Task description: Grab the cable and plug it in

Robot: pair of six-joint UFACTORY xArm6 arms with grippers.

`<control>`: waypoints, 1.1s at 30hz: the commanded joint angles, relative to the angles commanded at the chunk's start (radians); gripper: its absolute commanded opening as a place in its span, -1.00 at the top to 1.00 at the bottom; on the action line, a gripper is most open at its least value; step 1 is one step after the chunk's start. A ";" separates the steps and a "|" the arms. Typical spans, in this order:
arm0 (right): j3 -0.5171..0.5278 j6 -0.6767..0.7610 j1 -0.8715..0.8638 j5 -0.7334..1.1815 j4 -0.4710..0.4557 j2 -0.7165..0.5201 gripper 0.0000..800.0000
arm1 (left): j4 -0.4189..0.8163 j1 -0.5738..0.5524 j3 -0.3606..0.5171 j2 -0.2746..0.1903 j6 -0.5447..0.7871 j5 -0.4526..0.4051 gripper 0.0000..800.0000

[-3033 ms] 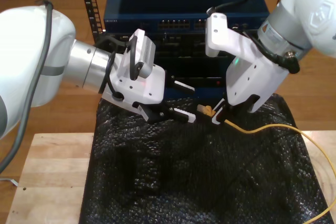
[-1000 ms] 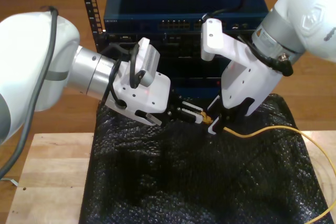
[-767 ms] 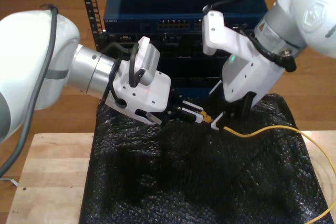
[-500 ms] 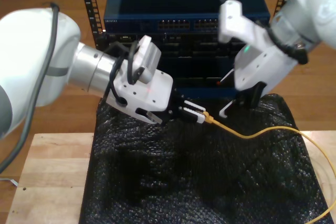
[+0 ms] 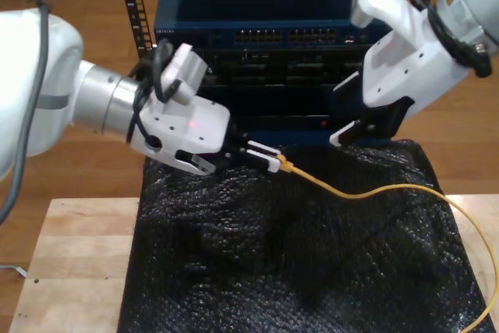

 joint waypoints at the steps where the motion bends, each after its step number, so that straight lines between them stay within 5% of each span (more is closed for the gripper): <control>1: 0.002 -0.003 0.000 0.002 0.000 -0.006 -0.99 | -0.002 0.014 -0.005 0.014 -0.003 0.015 1.00; 25: 0.091 -0.201 0.063 -0.011 0.005 -0.247 -0.99 | -0.126 0.098 -0.034 0.137 -0.008 0.265 0.99; 33: 0.233 -0.279 0.176 -0.242 0.006 -0.345 -0.99 | -0.153 0.098 -0.041 0.176 -0.025 0.328 0.99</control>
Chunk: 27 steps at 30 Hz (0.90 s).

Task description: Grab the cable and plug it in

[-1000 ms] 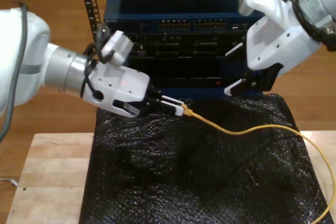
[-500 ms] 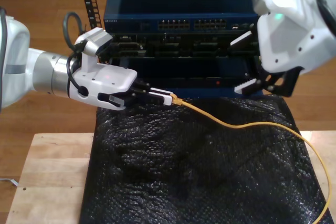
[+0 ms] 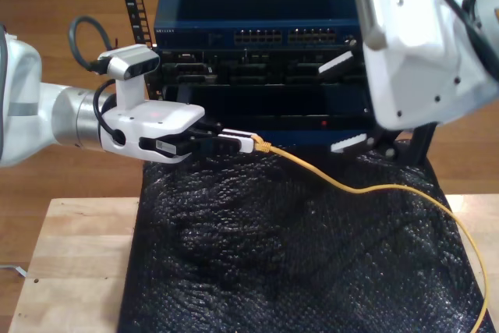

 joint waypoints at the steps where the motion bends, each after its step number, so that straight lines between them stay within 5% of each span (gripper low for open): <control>1: 0.015 -0.011 0.020 -0.028 0.000 -0.006 -0.98 | -0.005 0.000 0.000 0.003 -0.003 0.009 0.99; 11: 0.057 -0.049 0.127 -0.080 -0.002 -0.025 -0.98 | -0.048 0.006 -0.021 0.072 -0.044 0.133 0.97; 27: 0.147 -0.069 0.265 -0.295 0.003 -0.068 -0.98 | -0.084 0.006 -0.028 0.097 -0.068 0.227 0.98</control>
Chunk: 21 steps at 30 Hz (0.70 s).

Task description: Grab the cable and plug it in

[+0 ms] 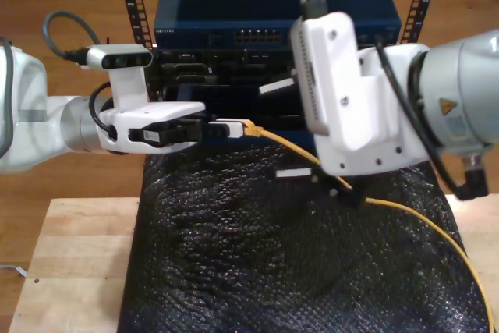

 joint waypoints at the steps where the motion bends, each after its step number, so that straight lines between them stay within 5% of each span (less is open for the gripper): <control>1: -0.002 -0.002 0.005 -0.006 -0.002 0.000 -0.96 | 0.000 0.000 0.000 0.003 -0.008 0.005 0.98; 14: 0.000 -0.015 0.017 -0.054 -0.002 0.002 -0.88 | -0.035 -0.002 0.002 0.038 -0.038 0.049 0.98; 21: 0.006 -0.015 0.018 -0.077 -0.002 0.002 -0.55 | -0.035 -0.002 0.006 0.038 -0.040 0.058 0.98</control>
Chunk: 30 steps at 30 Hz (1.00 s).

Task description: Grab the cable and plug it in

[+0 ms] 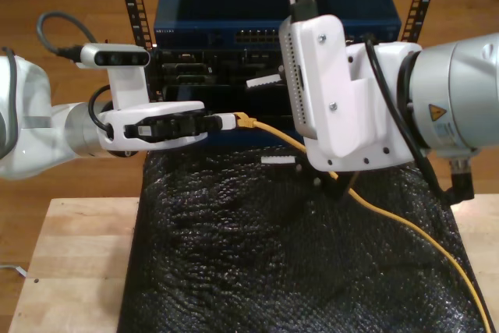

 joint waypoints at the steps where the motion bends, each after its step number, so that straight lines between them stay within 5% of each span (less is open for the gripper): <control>1: 0.000 0.002 0.000 -0.005 0.000 -0.002 -0.50 | 0.000 0.000 0.002 0.000 0.000 0.000 0.98; 30: 0.023 0.009 0.023 -0.069 0.005 0.017 0.05 | -0.002 0.000 0.009 0.000 -0.075 0.020 0.98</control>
